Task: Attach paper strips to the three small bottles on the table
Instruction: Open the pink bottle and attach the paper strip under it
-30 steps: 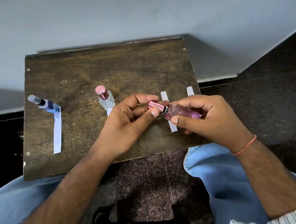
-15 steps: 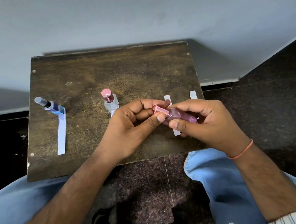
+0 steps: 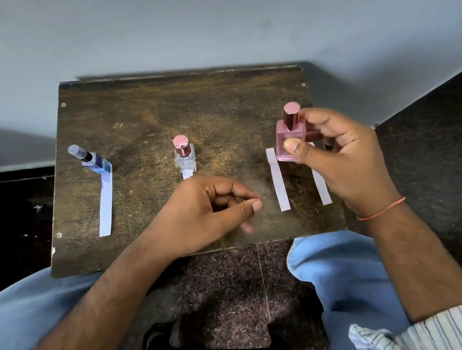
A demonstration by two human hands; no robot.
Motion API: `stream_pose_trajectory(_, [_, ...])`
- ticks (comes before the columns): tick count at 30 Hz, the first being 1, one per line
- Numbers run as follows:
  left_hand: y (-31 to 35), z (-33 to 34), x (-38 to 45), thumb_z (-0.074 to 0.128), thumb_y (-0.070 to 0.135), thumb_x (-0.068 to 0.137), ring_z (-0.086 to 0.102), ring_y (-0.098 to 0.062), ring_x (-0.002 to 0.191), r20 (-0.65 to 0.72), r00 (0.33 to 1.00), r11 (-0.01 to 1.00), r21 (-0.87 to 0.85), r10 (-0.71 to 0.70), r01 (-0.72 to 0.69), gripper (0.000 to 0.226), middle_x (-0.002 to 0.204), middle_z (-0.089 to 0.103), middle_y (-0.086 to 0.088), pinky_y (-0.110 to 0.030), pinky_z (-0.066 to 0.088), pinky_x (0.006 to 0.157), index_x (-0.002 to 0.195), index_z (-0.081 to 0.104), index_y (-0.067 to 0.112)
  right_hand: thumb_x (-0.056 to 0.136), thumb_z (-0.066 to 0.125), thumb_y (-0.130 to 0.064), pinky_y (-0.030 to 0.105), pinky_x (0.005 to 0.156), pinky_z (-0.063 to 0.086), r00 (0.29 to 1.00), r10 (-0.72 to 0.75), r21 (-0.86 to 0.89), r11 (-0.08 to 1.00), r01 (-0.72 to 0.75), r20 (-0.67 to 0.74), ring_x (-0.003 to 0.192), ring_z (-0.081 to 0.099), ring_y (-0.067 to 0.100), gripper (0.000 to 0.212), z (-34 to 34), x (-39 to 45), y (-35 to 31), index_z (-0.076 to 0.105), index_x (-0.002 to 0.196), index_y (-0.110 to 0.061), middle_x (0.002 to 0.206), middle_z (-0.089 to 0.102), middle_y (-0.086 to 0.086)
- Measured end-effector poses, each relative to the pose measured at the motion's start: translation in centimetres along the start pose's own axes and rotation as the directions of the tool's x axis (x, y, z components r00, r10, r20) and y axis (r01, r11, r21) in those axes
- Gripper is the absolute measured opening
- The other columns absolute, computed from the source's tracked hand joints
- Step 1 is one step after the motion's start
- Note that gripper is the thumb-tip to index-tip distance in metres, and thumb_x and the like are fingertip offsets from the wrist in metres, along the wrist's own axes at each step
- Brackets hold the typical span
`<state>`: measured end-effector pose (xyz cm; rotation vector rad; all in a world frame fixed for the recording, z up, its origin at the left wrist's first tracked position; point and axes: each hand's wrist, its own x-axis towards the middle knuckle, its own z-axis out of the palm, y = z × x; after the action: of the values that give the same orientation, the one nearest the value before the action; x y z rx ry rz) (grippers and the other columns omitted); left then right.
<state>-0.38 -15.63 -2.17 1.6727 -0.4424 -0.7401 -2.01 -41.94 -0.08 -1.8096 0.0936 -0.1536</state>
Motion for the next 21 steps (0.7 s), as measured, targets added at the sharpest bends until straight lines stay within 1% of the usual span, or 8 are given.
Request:
stream_pose_trajectory(2, [0.0,-0.5,-0.4,0.081,0.033,0.1,0.078,-0.041,0.065,0.062,0.998,0.996,0.088,-0.003,-0.003,0.011,0.075,0.084,0.006,-0.054,0.059,0.057,0.107,0.083,0.025,0.094,0.083,0.0,0.023,0.095,0.059,1.0,0.013,0.005,1.0,-0.013,-0.001,0.104,0.074,0.007,0.042,0.0,0.3,0.1,0.075,0.125,-0.028,0.115,0.083,-0.018])
stream_pose_trajectory(4, [-0.1,-0.8,-0.7,0.08,0.035,0.101,0.079,-0.029,0.06,0.106,0.994,0.987,0.16,0.012,-0.029,0.011,0.071,0.082,0.008,-0.049,0.06,0.055,0.106,0.083,0.026,0.095,0.08,0.003,0.018,0.092,0.058,0.999,0.035,0.003,0.999,-0.035,0.01,0.101,0.073,0.0,0.042,0.0,0.7,0.3,0.073,0.13,-0.018,0.117,0.082,-0.018])
stream_pose_trajectory(6, [-0.2,-1.0,-1.0,0.079,0.037,0.102,0.078,-0.021,0.057,0.123,0.992,0.976,0.208,0.037,-0.062,0.011,0.068,0.08,0.011,-0.043,0.061,0.052,0.105,0.082,0.027,0.096,0.078,0.005,0.014,0.09,0.057,0.998,0.048,-0.035,0.998,-0.046,0.039,0.098,0.071,-0.006,0.041,0.0,0.9,0.3,0.071,0.134,-0.009,0.12,0.079,-0.012])
stream_pose_trajectory(9, [-0.5,-1.5,-1.3,0.079,0.037,0.102,0.073,-0.014,0.051,0.09,0.994,0.976,0.203,0.06,-0.077,0.008,0.06,0.074,0.011,-0.024,0.054,0.053,0.103,0.081,0.029,0.098,0.077,0.006,0.018,0.095,0.057,0.993,0.084,-0.047,0.996,-0.08,0.077,0.107,0.073,0.002,0.042,0.1,1.2,0.1,0.071,0.133,-0.016,0.124,0.079,0.0])
stream_pose_trajectory(13, [-0.7,-2.1,-1.4,0.08,0.036,0.101,0.07,-0.012,0.05,0.038,0.997,0.981,0.179,0.066,-0.072,0.01,0.058,0.069,0.01,-0.025,0.055,0.055,0.104,0.082,0.027,0.099,0.076,0.005,0.024,0.101,0.059,0.988,0.106,-0.077,0.992,-0.097,0.116,0.114,0.073,0.015,0.04,0.4,1.5,-0.1,0.071,0.129,-0.021,0.126,0.078,0.009])
stream_pose_trajectory(17, [-1.0,-2.4,-1.5,0.08,0.038,0.1,0.054,-0.006,0.051,0.013,0.996,0.977,0.195,0.089,-0.09,0.011,0.059,0.061,0.013,-0.028,0.048,0.052,0.107,0.083,0.031,0.1,0.074,0.005,0.019,0.098,0.057,0.98,0.115,-0.113,0.989,-0.097,0.163,0.111,0.074,0.01,0.041,0.9,1.7,-0.3,0.07,0.124,-0.028,0.124,0.079,0.008])
stream_pose_trajectory(19, [-1.1,-2.6,-1.6,0.08,0.04,0.1,0.052,-0.004,0.052,0.009,0.996,0.979,0.185,0.091,-0.091,0.012,0.059,0.059,0.013,-0.027,0.046,0.052,0.108,0.083,0.032,0.1,0.074,0.005,0.017,0.096,0.056,0.978,0.119,-0.134,0.986,-0.097,0.169,0.108,0.074,0.006,0.041,0.9,1.7,-0.3,0.07,0.124,-0.027,0.123,0.078,0.007])
stream_pose_trajectory(21, [-1.2,-2.7,-1.6,0.079,0.044,0.099,0.051,-0.008,0.052,0.006,0.996,0.979,0.182,0.093,-0.092,0.015,0.059,0.057,0.012,-0.029,0.046,0.053,0.109,0.083,0.034,0.1,0.073,0.006,0.016,0.096,0.056,0.976,0.13,-0.147,0.983,-0.105,0.173,0.108,0.073,0.004,0.039,0.9,1.8,-0.2,0.07,0.126,-0.023,0.123,0.078,0.006])
